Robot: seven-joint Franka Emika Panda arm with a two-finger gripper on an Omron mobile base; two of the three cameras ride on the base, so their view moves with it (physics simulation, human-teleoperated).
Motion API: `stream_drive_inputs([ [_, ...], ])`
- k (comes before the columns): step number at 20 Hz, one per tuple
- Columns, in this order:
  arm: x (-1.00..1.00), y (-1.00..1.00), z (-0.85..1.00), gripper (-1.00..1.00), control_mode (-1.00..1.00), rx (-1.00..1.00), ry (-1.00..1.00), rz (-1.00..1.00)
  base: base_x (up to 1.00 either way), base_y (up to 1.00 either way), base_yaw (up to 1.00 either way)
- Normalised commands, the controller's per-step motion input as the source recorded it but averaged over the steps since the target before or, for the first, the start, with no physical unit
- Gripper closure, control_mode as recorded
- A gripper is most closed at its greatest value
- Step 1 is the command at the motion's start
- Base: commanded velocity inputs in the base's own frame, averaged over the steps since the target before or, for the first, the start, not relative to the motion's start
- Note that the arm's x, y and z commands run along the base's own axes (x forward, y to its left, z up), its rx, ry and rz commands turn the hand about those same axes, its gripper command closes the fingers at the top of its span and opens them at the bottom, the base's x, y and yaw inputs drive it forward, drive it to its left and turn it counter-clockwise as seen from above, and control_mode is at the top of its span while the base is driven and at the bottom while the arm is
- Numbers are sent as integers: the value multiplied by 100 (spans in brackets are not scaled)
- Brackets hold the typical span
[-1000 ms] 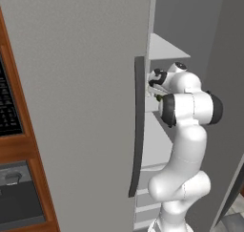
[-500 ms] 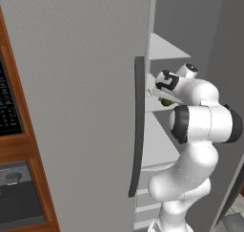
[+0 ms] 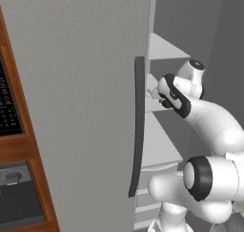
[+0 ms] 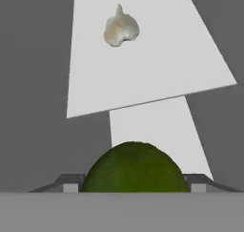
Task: Take the garlic and lime out of the freezer and place them in the tupperware container on the counter. Then put the tupperware containing the vegetables back in the freezer.
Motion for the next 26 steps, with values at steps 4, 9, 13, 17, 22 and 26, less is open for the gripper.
stream_drive_inputs([
  [4, -100, 27, 52, 100, -100, -9, -17, 0, 0, 0, 0],
  [9, -100, 29, 58, 100, -100, -6, -12, 0, 0, 0, 0],
  [13, -100, 18, 92, 100, -100, -5, 0, 0, 0, 0, 0],
  [17, -100, 11, 95, 100, -100, -7, 3, 0, 0, 0, 0],
  [22, -24, 5, 6, 100, -100, -5, 4, 0, 0, 0, 0],
  [26, 0, 0, 0, 100, -100, 0, 0, 0, 0, 0, 0],
])
